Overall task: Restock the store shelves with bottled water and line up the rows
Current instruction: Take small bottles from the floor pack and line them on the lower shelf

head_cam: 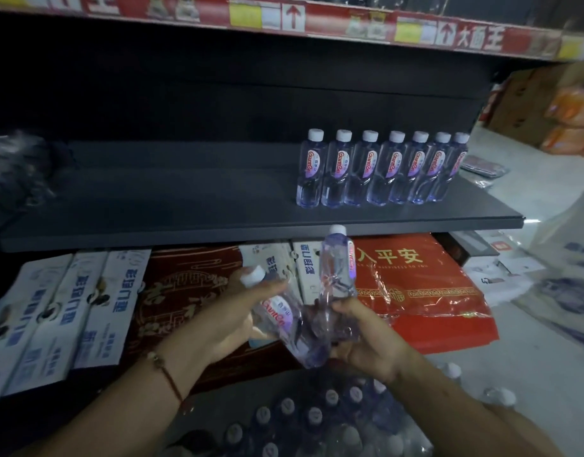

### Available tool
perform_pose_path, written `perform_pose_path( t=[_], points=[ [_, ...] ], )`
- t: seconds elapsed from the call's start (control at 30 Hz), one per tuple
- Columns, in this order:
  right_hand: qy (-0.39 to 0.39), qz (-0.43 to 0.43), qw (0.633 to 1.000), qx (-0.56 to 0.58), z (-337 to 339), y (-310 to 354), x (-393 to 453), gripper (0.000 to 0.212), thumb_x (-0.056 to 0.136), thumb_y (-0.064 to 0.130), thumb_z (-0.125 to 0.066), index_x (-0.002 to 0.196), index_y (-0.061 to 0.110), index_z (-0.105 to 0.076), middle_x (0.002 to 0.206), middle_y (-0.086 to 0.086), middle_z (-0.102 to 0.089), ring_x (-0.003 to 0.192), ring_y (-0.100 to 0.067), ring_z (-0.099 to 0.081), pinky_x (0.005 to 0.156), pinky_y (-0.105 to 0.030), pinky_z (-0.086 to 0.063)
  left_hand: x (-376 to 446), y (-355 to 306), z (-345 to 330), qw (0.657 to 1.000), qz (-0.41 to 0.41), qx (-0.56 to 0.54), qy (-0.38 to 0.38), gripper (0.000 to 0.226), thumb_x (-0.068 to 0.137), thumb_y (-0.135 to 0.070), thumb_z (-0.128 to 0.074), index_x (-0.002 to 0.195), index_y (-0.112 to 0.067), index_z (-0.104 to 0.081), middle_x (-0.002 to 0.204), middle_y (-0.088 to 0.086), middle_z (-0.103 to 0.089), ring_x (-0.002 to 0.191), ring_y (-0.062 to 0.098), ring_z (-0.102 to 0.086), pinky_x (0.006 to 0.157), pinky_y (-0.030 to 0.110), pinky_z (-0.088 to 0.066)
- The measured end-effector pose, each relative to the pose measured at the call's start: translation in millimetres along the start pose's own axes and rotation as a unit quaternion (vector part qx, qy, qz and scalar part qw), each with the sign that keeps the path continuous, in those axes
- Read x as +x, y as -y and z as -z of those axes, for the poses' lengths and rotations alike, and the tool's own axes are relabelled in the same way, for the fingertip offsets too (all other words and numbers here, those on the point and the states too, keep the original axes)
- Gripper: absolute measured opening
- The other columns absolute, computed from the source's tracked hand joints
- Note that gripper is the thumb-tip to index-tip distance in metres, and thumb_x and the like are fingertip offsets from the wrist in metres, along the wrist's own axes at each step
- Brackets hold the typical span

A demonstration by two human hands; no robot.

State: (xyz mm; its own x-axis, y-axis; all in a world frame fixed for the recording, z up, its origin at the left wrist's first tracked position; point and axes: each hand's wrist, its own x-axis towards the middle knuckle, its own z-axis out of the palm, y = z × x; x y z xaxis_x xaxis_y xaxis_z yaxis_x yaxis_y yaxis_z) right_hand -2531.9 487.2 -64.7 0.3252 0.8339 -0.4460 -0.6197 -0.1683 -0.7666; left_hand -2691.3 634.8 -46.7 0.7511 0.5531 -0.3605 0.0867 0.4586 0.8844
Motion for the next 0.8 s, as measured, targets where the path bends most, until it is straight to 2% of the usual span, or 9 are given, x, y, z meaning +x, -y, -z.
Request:
perform_pose_path(
  t=[0.1, 0.17, 0.23, 0.3, 0.4, 0.53, 0.6, 0.7, 0.8],
  points=[
    [-0.015, -0.006, 1.0, 0.019, -7.1, 6.4, 5.5, 0.04, 0.077, 0.021, -0.067, 0.113, 0.003, -0.065, 0.107, -0.016, -0.069, 0.088, -0.031, -0.069, 0.073, -0.045, -0.058, -1.6, 3.3, 5.5, 0.999, -0.028, 0.028, -0.024, 0.073, 0.068, -0.043, -0.085, 0.13, -0.024, -0.054, 0.116, 0.012, -0.074, 0.105, 0.033, -0.072, 0.083, 0.054, -0.061],
    [-0.003, -0.02, 1.0, 0.014, -14.5, 8.1, 15.5, 0.045, 0.081, 0.026, -0.07, 0.119, 0.003, -0.064, 0.117, -0.018, -0.064, 0.105, -0.036, -0.063, 0.091, -0.055, -0.054, 2.6, 0.9, 9.0, 0.993, -0.06, 0.038, -0.098, 0.067, 0.061, -0.059, -0.079, 0.117, -0.024, -0.068, 0.108, 0.008, -0.077, 0.097, 0.029, -0.075, 0.073, 0.044, -0.063],
    [0.007, -0.013, 1.0, -0.023, -29.1, 13.0, 29.7, 0.044, 0.085, 0.038, -0.069, 0.119, 0.01, -0.065, 0.122, -0.015, -0.067, 0.117, -0.037, -0.061, 0.103, -0.056, -0.047, 8.1, -8.7, 11.9, 0.984, -0.077, 0.014, -0.16, 0.058, 0.069, -0.063, -0.075, 0.108, -0.02, -0.074, 0.1, 0.009, -0.078, 0.09, 0.026, -0.076, 0.063, 0.037, -0.061],
    [-0.016, 0.033, 0.995, -0.091, -52.6, 23.6, 47.2, 0.044, 0.084, 0.049, -0.068, 0.116, 0.018, -0.068, 0.114, -0.008, -0.074, 0.109, -0.029, -0.068, 0.107, -0.05, -0.044, 11.7, -23.7, 16.3, 0.974, -0.109, 0.004, -0.197, 0.051, 0.079, -0.06, -0.072, 0.103, -0.015, -0.073, 0.094, 0.011, -0.077, 0.08, 0.023, -0.076, 0.057, 0.036, -0.061],
    [-0.059, 0.138, 0.972, -0.18, -82.8, 45.6, 78.6, 0.038, 0.076, 0.05, -0.076, 0.099, 0.02, -0.075, 0.098, 0.001, -0.077, 0.089, -0.015, -0.071, 0.096, -0.036, -0.051, 16.7, -44.3, 27.0, 0.952, -0.193, 0.058, -0.232, 0.049, 0.074, -0.063, -0.073, 0.096, -0.019, -0.07, 0.085, 0.006, -0.076, 0.071, 0.015, -0.075, 0.065, 0.043, -0.063],
    [-0.13, 0.257, 0.916, -0.28, -95.1, 77.4, 123.7, 0.027, 0.082, 0.032, -0.081, 0.082, 0.013, -0.061, 0.073, 0.006, -0.072, 0.072, -0.007, -0.07, 0.077, -0.027, -0.057, 25.7, -60.6, 50.2, 0.928, -0.233, 0.119, -0.266, 0.047, 0.072, -0.068, -0.075, 0.094, -0.027, -0.07, 0.082, -0.007, -0.076, 0.076, 0.01, -0.074, 0.074, 0.042, -0.061],
    [-0.172, 0.289, 0.888, -0.313, -100.0, 90.5, 145.3, 0.029, 0.078, 0.027, -0.085, 0.091, 0.013, -0.063, 0.082, 0.002, -0.072, 0.079, -0.014, -0.071, 0.076, -0.029, -0.057, 27.5, -66.2, 58.0, 0.934, -0.229, 0.087, -0.262, 0.046, 0.07, -0.068, -0.075, 0.096, -0.03, -0.071, 0.084, -0.005, -0.077, 0.078, 0.016, -0.075, 0.074, 0.05, -0.063],
    [-0.232, 0.304, 0.843, -0.377, -105.9, 102.9, 172.7, 0.04, 0.075, 0.02, -0.086, 0.104, 0.012, -0.06, 0.09, 0.003, -0.069, 0.079, -0.013, -0.066, 0.065, -0.021, -0.049, 30.6, -67.1, 68.6, 0.932, -0.24, 0.084, -0.259, 0.042, 0.075, -0.065, -0.073, 0.096, -0.029, -0.071, 0.084, -0.002, -0.077, 0.077, 0.018, -0.075, 0.074, 0.055, -0.062],
    [-0.279, 0.282, 0.804, -0.443, -104.0, 103.6, 200.5, 0.043, 0.069, 0.013, -0.083, 0.105, 0.01, -0.06, 0.098, -0.005, -0.069, 0.089, -0.026, -0.07, 0.071, -0.033, -0.057, 32.4, -65.5, 74.0, 0.931, -0.248, 0.085, -0.255, 0.06, 0.062, -0.078, -0.07, 0.097, -0.029, -0.071, 0.088, -0.006, -0.077, 0.083, 0.015, -0.075, 0.081, 0.054, -0.061]
  ],
)
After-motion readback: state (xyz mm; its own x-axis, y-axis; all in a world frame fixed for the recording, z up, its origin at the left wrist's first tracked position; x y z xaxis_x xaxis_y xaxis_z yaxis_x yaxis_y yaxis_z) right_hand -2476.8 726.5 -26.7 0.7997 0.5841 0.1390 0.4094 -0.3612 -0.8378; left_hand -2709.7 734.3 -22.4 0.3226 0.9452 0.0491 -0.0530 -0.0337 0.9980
